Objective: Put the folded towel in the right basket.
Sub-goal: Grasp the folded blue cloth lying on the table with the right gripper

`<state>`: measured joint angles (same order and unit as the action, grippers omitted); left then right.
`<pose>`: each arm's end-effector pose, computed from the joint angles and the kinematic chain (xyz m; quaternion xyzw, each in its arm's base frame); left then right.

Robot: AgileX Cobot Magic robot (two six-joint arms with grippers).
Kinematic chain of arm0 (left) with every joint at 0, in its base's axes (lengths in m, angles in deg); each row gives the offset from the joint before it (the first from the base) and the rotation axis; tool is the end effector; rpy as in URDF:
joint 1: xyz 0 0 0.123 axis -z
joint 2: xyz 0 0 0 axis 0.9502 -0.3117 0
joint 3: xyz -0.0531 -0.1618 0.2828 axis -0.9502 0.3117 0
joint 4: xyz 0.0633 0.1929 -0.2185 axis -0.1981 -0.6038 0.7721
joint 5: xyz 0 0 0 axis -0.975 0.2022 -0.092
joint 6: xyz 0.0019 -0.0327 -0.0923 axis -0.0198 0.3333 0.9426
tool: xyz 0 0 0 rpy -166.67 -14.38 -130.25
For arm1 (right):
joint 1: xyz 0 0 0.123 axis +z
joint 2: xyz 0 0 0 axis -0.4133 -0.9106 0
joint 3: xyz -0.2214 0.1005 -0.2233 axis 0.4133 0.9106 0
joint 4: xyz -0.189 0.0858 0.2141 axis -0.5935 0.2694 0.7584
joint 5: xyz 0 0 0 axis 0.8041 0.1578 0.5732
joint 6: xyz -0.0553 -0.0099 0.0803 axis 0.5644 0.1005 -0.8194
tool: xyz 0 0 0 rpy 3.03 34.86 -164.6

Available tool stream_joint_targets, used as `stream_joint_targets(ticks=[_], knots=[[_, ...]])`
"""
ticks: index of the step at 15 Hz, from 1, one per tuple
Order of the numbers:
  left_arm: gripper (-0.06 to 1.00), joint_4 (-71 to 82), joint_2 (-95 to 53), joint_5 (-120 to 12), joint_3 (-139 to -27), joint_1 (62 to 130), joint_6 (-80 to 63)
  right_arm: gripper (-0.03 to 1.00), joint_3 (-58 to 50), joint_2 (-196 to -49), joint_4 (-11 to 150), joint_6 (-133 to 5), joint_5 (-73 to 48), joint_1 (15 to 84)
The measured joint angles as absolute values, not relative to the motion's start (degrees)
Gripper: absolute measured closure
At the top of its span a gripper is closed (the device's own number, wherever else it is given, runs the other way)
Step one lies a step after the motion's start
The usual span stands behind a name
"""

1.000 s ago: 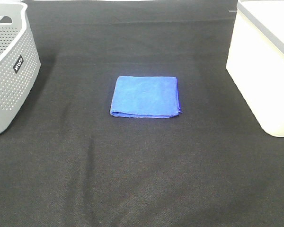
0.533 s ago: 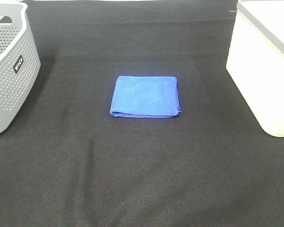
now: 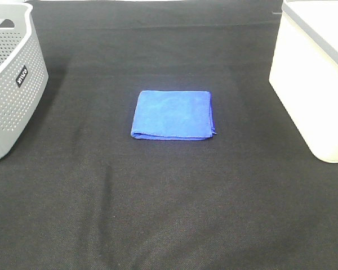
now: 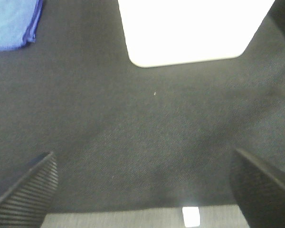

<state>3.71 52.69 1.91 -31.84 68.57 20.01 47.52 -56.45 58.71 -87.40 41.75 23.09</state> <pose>-0.0032 -0.0179 0.2990 0.0233 0.8426 -0.0620 0.5345 0.0158 -0.0047 0.2934 0.0175 0.8934 -0.0265 0.4482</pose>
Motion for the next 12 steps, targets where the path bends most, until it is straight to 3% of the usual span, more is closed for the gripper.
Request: stream_joint_targets(ticks=[7,12], knots=[[-0.03,3.71,52.69,1.91,-31.84,68.57,20.01,0.02,11.25,-113.23,74.93,-82.58,47.6,23.09],[-0.03,3.71,52.69,1.91,-31.84,68.57,20.01,0.02,-0.21,-128.07,84.95,-80.86,47.54,23.09]])
